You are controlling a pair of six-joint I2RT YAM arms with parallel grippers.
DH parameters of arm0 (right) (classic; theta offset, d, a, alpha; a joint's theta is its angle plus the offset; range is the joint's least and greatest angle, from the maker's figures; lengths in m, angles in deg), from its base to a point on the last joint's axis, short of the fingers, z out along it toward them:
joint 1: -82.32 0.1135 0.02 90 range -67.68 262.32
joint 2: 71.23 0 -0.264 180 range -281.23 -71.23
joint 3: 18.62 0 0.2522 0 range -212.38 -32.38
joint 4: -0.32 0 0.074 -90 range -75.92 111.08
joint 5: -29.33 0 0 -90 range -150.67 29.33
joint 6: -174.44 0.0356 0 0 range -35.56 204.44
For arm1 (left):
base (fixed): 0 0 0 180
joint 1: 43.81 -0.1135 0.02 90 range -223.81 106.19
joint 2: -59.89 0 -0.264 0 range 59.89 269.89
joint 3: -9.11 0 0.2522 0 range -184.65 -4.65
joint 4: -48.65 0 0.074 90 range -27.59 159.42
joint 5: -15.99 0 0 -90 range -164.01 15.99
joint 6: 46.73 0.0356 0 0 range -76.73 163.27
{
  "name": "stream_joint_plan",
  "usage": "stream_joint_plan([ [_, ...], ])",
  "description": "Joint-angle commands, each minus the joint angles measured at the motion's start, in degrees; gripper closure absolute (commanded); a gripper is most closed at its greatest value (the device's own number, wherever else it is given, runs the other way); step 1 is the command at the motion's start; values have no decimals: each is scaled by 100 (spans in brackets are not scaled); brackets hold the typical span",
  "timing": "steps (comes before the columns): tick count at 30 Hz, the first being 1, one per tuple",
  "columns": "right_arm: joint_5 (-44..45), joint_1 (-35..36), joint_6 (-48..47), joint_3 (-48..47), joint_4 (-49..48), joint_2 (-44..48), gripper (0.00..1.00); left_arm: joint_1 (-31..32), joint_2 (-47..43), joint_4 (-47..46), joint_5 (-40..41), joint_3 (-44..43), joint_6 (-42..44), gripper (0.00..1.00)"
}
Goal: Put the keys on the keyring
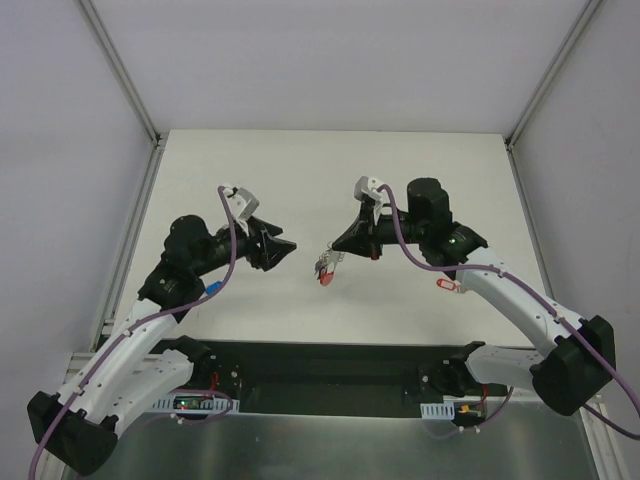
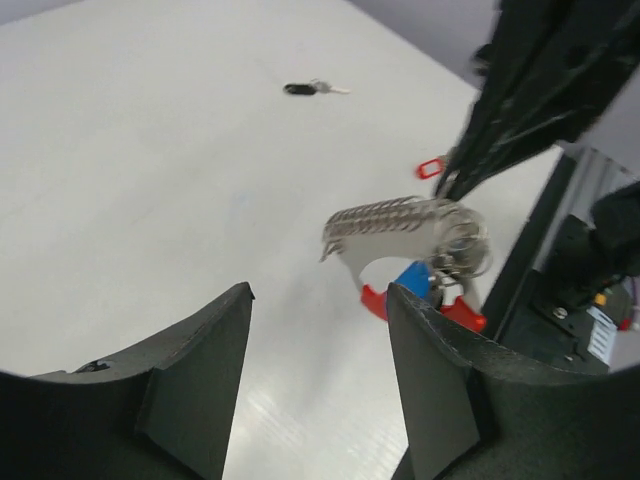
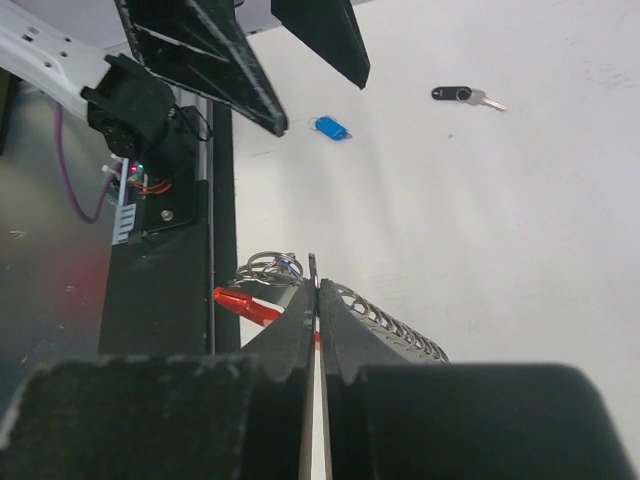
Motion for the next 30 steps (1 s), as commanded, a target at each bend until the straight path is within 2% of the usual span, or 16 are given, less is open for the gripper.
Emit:
stream_joint_plan([
  [1, 377, -61, -363, -9, 218, 232, 98, -141, 157, 1335, 1660, -167, -65, 44],
  [2, 457, -61, -433, 43, 254, 294, 99, -167, 289, 1503, 2150, -167, -153, 44],
  [6, 826, -61, -469, 202, 368, 435, 99, -430, 580, 1979, 2995, -62, -819, 43],
  [11, 1152, -61, -539, 378, 369, 584, 99, -948, 816, 2067, 3507, 132, -1278, 41],
  [16, 1328, -61, -548, 571, 193, 689, 98, -1213, 1265, 1770, 4376, 158, -1762, 41],
  [20, 1372, -61, -539, 676, 61, 725, 99, -1459, 1721, 1251, 4650, 246, -2113, 44],
  [23, 1407, -53, -513, 738, -18, 786, 98, -1635, 2029, 1232, 4860, 124, -2315, 47],
  [27, 1486, -53, -531, 773, -18, 883, 99, -1661, 1636, 1504, 5282, 570, -3114, 49],
  [30, 1513, -53, -539, 782, -45, 892, 99, -1661, 960, 1899, 5616, 1054, -3597, 51],
])
